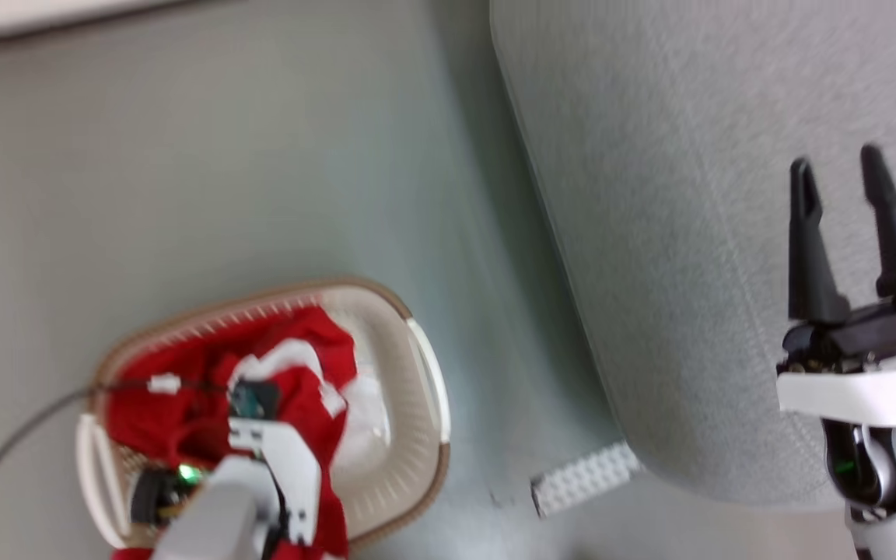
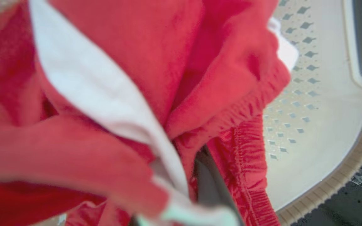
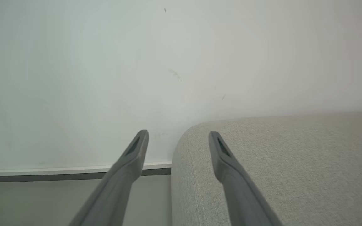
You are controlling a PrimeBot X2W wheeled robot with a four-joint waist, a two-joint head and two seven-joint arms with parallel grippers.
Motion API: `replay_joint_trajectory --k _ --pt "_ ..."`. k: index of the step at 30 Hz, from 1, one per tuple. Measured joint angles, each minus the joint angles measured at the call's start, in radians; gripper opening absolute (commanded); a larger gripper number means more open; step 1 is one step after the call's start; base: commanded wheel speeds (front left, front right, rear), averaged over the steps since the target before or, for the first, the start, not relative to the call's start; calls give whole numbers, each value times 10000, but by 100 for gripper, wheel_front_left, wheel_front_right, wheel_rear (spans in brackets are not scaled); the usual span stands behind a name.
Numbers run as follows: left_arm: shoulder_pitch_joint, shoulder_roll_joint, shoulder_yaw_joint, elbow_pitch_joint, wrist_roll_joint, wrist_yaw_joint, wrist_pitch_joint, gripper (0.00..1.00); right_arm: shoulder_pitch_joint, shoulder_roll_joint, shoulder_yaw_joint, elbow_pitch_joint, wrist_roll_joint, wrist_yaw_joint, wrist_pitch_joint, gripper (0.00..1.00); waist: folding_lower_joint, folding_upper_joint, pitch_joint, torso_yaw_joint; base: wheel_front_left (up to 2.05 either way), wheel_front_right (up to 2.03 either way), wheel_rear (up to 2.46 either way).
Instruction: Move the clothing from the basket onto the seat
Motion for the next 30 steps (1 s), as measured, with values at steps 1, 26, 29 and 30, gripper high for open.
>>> replay_joint_trajectory --k 1,26,29,30 --pt "168 -40 -12 -2 -40 -82 -157 0 92 -42 36 59 -29 0 0 100 0 0 -243 53 0 0 0" --pt "1894 -293 -1383 -2048 -1977 -1386 -2815 0 2256 -926 165 631 -343 0 0 100 -3 0 -5548 1900 0 0 0" --pt "1833 -295 -1532 -2443 -1977 -1369 -2961 0 2409 -895 171 660 -345 0 0 100 -3 0 -5896 2103 0 0 0" --pt "1784 -295 -1570 -2623 -1981 -1369 -2993 0 2484 -886 171 677 -347 0 0 100 -3 0 -5998 2165 0 0 0"
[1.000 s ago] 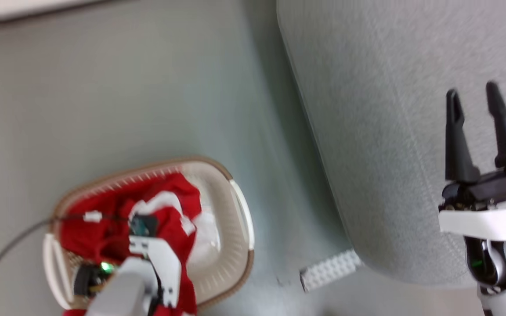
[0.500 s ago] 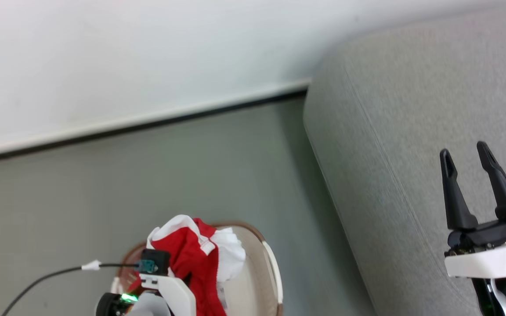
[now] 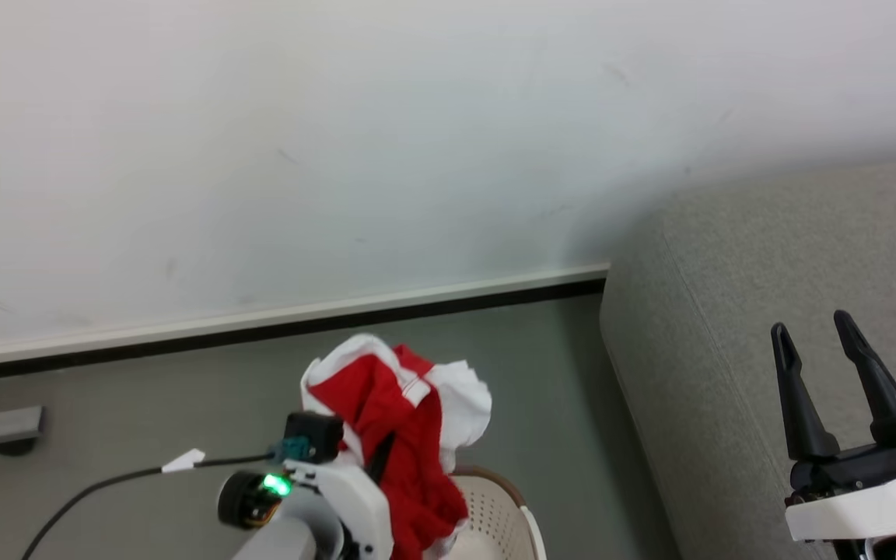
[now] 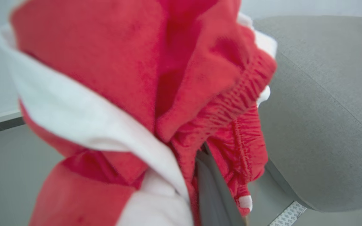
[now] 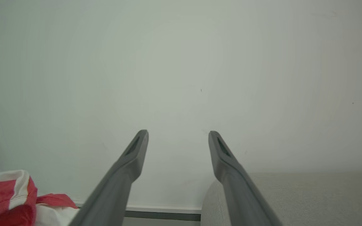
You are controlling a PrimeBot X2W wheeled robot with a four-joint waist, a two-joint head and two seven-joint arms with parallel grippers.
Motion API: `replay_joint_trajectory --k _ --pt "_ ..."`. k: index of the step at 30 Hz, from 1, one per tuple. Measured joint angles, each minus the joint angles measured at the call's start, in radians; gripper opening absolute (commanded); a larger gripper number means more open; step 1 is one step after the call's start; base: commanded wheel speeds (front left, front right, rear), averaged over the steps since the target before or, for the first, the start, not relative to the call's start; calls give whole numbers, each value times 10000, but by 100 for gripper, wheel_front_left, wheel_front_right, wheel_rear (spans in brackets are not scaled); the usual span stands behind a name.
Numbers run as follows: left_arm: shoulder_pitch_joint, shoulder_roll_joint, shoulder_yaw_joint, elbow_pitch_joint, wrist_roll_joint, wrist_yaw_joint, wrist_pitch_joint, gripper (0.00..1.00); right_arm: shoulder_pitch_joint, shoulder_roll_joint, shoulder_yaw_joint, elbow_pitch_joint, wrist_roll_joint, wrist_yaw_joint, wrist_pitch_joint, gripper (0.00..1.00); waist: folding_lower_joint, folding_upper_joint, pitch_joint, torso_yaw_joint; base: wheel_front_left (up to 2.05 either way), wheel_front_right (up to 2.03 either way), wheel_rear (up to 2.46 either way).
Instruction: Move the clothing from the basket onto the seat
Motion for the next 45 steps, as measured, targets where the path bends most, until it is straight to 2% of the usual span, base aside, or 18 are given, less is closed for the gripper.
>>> replay_joint_trajectory --k 11,21,34,40,45 --pt "-670 52 -65 -2520 -44 414 42 0 441 71 29 58 -42 0 0 100 2 0 -710 453 0 0 0" --pt "-1175 378 98 -5277 -324 771 1210 0 755 56 94 75 -42 0 0 100 3 0 -915 692 0 0 0" --pt "-952 510 -52 -6514 -378 1133 1860 0 656 -69 583 48 -12 0 0 100 4 0 -734 657 0 0 0" --pt "-918 487 -169 -6665 -382 1206 1896 0 359 -313 1436 -173 65 0 0 100 4 0 -663 713 0 0 0" --pt "-912 449 -288 -6706 -453 1237 1931 0 -313 -642 3076 -144 267 0 -2 100 4 0 -588 793 0 0 0"
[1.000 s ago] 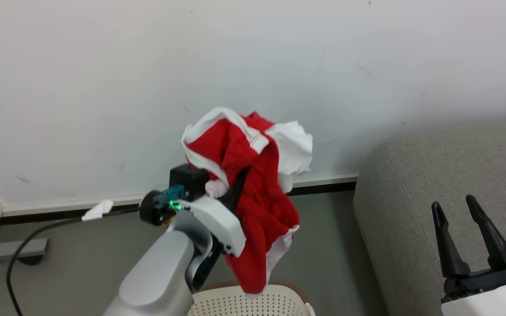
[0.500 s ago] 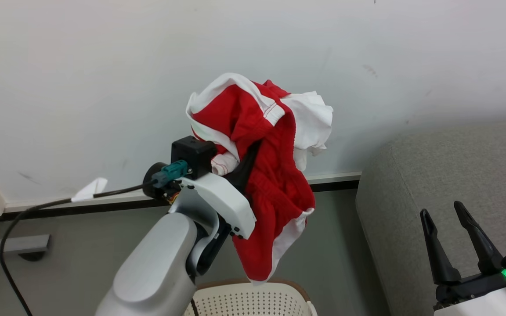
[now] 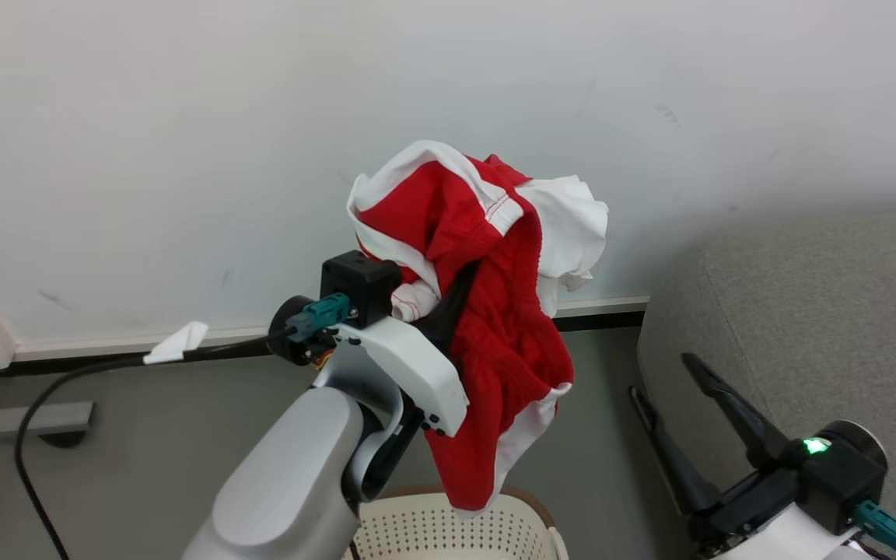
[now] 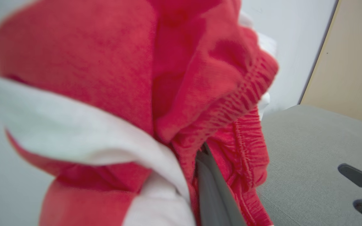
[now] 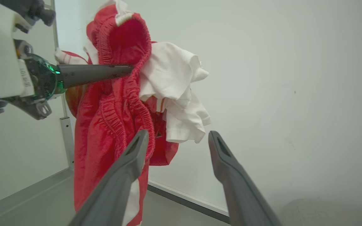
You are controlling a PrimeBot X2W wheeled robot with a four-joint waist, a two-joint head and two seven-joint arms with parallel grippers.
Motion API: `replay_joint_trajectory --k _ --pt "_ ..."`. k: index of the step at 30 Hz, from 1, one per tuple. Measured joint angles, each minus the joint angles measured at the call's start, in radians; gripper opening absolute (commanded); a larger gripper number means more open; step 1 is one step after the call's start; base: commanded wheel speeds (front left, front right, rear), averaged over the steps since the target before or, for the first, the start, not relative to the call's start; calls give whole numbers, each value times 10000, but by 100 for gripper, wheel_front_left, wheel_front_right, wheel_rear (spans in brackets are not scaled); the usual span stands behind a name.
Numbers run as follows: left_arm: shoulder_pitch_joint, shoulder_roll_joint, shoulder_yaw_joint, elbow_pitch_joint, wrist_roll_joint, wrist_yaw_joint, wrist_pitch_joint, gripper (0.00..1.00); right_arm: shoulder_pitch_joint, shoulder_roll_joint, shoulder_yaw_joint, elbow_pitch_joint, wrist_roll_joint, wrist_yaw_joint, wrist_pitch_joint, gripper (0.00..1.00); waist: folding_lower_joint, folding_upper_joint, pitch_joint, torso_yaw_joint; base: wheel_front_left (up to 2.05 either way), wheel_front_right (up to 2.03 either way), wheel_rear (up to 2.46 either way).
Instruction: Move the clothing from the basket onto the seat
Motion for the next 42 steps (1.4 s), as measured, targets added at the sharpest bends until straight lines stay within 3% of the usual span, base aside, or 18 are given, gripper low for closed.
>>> replay_joint_trajectory --k 11,23,33,42 --pt "7 -171 -407 10 -130 -59 56 0 -1655 90 1776 1676 163 0 0 100 0 0 42 452 0 0 0" --pt "-4 -357 -1137 2 -339 -221 107 0 -3136 382 3340 3716 1191 0 0 100 0 0 38 1152 0 0 0" --pt "-7 -426 -1866 -288 -779 -268 161 0 -3826 652 3772 4855 1973 0 0 100 0 0 -24 1889 0 0 0" --pt "3 -435 -2383 -389 -1160 -192 209 0 -4065 740 3969 5055 2201 0 2 100 0 0 -111 2412 0 0 0"
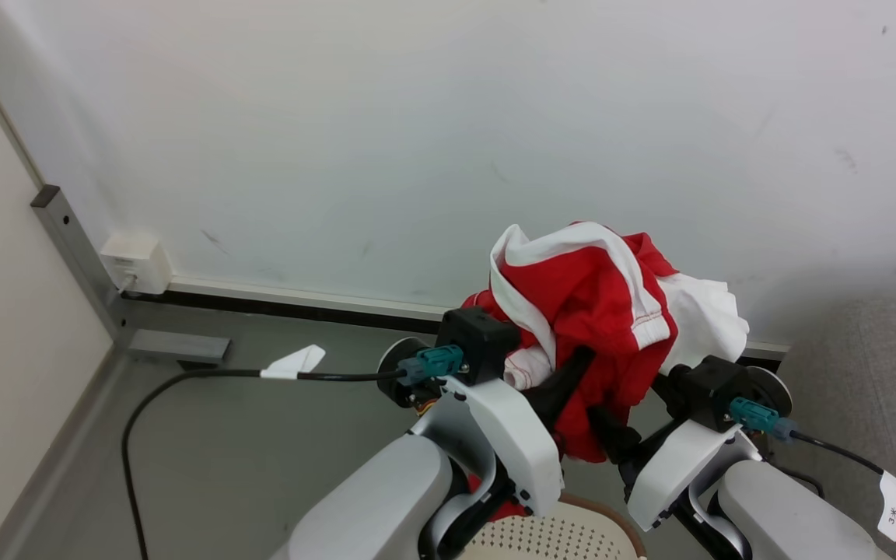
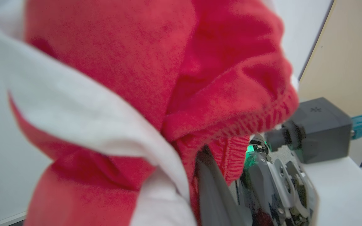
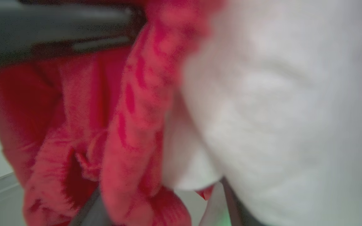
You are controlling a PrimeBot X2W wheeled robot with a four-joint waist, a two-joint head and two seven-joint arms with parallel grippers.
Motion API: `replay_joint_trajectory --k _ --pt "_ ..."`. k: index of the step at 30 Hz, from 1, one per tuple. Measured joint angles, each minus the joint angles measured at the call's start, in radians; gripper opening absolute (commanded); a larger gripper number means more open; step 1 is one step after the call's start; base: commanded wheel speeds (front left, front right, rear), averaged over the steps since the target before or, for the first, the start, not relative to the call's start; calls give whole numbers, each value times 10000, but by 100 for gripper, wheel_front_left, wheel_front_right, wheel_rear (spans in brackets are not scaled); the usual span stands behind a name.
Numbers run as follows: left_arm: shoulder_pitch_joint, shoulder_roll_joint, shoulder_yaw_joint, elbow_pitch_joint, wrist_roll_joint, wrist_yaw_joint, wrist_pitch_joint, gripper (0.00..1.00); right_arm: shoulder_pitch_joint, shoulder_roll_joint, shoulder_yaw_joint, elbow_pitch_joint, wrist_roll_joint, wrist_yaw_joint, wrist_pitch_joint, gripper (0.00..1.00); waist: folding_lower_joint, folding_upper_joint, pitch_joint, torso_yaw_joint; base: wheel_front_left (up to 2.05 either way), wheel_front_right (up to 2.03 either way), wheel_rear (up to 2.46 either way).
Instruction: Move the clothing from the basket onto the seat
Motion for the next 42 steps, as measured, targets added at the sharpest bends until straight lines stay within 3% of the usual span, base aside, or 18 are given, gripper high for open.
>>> replay_joint_trajectory --k 1,2,3,29,30,31,42 --pt "-4 0 -15 4 -2 33 -2 0 -6 -2 -17 -42 0 0 0 45 0 0 -6 27 0 0 0" --pt "-11 0 -27 6 -12 50 -6 0 -7 -2 -69 -86 -15 0 0 17 0 0 -10 44 0 0 0" --pt "-19 0 -36 8 -42 59 -8 0 -7 -4 -136 -128 -46 0 0 0 0 0 -9 53 0 0 0" --pt "-108 268 150 763 -236 357 -286 2 627 -418 -654 -1285 -311 0 2 0 0 0 -108 -397 0 0 0" --pt "-100 276 151 779 -247 366 -286 31 677 -435 -685 -1336 -362 0 2 0 0 0 -116 -402 0 0 0" --pt "-91 286 153 788 -257 368 -286 100 714 -453 -725 -1392 -374 0 2 0 0 0 -124 -405 0 0 0" --pt "76 487 144 694 -301 502 -284 100 1493 -907 -1498 -2084 -738 0 2 0 -2 0 -231 -421 0 0 0"
